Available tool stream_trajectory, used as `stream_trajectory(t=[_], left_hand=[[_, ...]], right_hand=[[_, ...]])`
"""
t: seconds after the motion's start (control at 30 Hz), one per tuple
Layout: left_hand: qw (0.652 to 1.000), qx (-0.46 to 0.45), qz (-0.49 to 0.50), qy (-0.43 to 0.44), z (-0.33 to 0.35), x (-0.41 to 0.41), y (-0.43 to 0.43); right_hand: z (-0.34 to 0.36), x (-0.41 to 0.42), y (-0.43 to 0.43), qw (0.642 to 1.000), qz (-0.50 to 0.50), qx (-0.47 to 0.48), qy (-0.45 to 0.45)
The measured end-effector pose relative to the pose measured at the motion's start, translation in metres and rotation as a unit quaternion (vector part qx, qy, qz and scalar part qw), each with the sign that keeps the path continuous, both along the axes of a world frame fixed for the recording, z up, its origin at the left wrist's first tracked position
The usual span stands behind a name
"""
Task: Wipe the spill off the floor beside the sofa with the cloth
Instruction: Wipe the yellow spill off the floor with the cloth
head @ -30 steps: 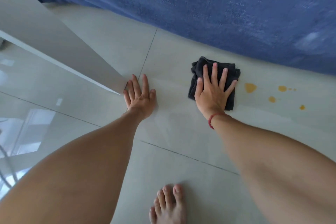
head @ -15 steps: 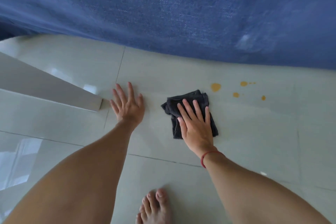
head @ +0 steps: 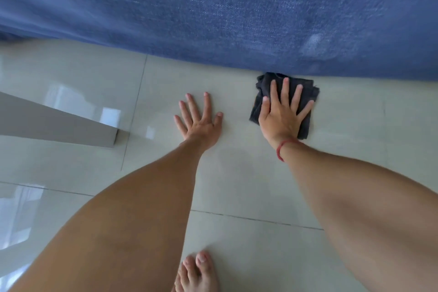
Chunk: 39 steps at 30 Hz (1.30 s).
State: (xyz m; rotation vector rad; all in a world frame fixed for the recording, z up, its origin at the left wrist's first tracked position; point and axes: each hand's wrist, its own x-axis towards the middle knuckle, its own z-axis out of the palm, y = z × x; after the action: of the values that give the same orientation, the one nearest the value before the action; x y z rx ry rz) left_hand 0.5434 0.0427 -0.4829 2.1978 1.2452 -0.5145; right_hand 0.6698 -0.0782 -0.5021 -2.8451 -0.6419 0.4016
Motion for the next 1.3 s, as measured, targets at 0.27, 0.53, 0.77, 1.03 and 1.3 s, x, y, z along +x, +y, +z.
stream_trajectory(t=[0.27, 0.53, 0.77, 1.03, 1.3], left_hand=[[1.000, -0.022, 0.001, 0.018, 0.005, -0.001, 0.005], [1.000, -0.014, -0.002, 0.008, 0.004, 0.001, 0.002], [1.000, -0.018, -0.002, 0.020, 0.003, 0.000, 0.005], [1.000, -0.014, 0.007, 0.018, 0.004, 0.000, 0.004], [1.000, -0.006, 0.003, 0.015, 0.002, 0.002, 0.000]], right_hand=[[0.000, -0.059, -0.054, 0.982, 0.186, 0.000, -0.009], [0.008, 0.016, -0.082, 0.995, -0.100, -0.021, 0.011], [0.000, -0.025, 0.025, 0.999, 0.038, 0.027, -0.001], [0.000, -0.046, -0.076, 0.987, 0.161, -0.002, -0.007], [0.004, 0.035, -0.104, 0.985, -0.173, -0.009, 0.000]])
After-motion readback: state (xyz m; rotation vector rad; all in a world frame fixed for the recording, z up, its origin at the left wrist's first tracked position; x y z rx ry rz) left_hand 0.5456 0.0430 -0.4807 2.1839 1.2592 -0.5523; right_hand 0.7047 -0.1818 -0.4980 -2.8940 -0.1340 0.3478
